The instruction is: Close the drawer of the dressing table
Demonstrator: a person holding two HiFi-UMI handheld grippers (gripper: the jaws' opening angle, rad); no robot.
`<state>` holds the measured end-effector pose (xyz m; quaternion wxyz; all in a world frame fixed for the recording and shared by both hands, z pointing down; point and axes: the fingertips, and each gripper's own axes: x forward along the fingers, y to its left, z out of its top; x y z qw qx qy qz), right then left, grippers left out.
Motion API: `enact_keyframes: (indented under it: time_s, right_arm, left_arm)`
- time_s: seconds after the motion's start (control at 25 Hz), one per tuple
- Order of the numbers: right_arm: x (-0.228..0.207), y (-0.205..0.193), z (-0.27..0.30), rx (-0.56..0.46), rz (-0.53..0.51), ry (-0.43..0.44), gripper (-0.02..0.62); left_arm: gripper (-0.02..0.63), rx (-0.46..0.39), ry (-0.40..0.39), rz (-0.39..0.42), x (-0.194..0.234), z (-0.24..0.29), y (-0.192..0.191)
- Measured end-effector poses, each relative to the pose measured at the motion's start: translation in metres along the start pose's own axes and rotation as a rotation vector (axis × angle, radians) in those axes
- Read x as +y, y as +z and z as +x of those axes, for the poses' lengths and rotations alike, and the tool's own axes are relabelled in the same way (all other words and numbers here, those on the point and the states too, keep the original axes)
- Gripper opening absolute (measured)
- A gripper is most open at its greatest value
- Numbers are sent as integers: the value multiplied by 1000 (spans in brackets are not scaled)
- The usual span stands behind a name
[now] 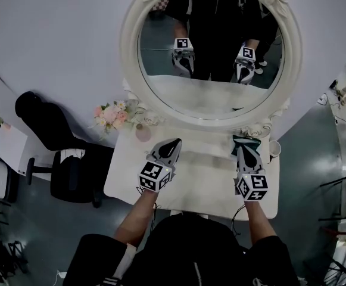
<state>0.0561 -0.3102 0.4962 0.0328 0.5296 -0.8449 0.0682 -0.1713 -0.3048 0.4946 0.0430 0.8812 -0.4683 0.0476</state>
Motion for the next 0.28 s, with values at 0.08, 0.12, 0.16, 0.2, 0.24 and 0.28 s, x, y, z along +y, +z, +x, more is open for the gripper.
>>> enact_keyframes:
  time_s: [0.08, 0.12, 0.16, 0.2, 0.24, 0.28]
  right_arm:
    - [0, 0, -1, 0, 3, -2, 0]
    - [0, -1, -2, 0, 4, -2, 2]
    - [0, -1, -2, 0, 5, -2, 2]
    - [0, -1, -3, 1, 6, -3, 1]
    - [0, -1, -3, 3, 7, -3, 2]
    - [-1, -2, -3, 4, 9, -3, 2]
  left_arm:
    - [5, -2, -2, 0, -1, 0, 1]
    - [5, -3, -3, 0, -1, 0, 1]
    - [5, -3, -3, -1, -2, 0, 1]
    - [5, -2, -4, -2, -2, 0, 0]
    - [5, -1, -4, -2, -2, 0, 0]
    - [5, 0, -5, -3, -3, -1, -1]
